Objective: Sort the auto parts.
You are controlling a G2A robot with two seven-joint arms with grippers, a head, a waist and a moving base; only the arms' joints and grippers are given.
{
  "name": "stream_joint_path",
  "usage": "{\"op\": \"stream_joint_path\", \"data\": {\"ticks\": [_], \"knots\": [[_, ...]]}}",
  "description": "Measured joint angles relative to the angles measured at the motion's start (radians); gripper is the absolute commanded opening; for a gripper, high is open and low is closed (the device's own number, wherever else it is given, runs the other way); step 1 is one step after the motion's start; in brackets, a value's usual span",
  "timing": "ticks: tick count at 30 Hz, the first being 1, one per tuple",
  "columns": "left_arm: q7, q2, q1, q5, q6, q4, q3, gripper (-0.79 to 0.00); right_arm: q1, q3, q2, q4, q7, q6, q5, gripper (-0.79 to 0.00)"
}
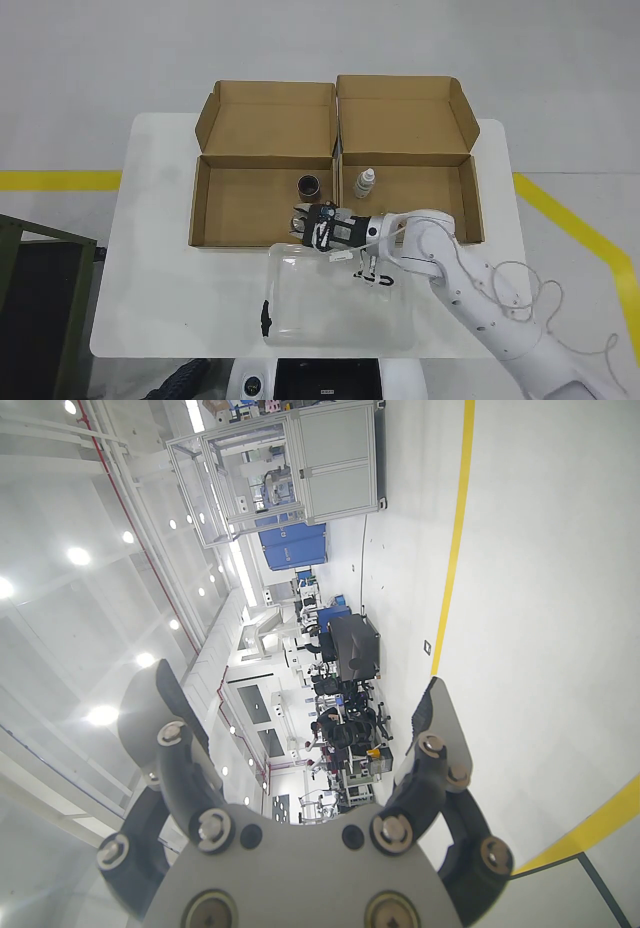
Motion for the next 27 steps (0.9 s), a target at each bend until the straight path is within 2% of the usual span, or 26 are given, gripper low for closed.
{"op": "stream_joint_path", "data": {"ticks": [12, 25, 27], "knots": [[0.0, 0.0, 0.0, 0.0, 0.0, 0.0, 0.0, 0.0, 0.101, -0.1, -0.051, 0.165, 0.009, 0.037, -0.015, -0.785], [0.0, 0.0, 0.0, 0.0, 0.0, 0.0, 0.0, 0.0, 0.164, -0.139, -0.085, 0.257, 0.041, 0.015, -0.016, -0.785], [0.0, 0.0, 0.0, 0.0, 0.0, 0.0, 0.0, 0.0, 0.17, -0.141, -0.088, 0.264, 0.048, 0.014, -0.017, -0.745]]}}
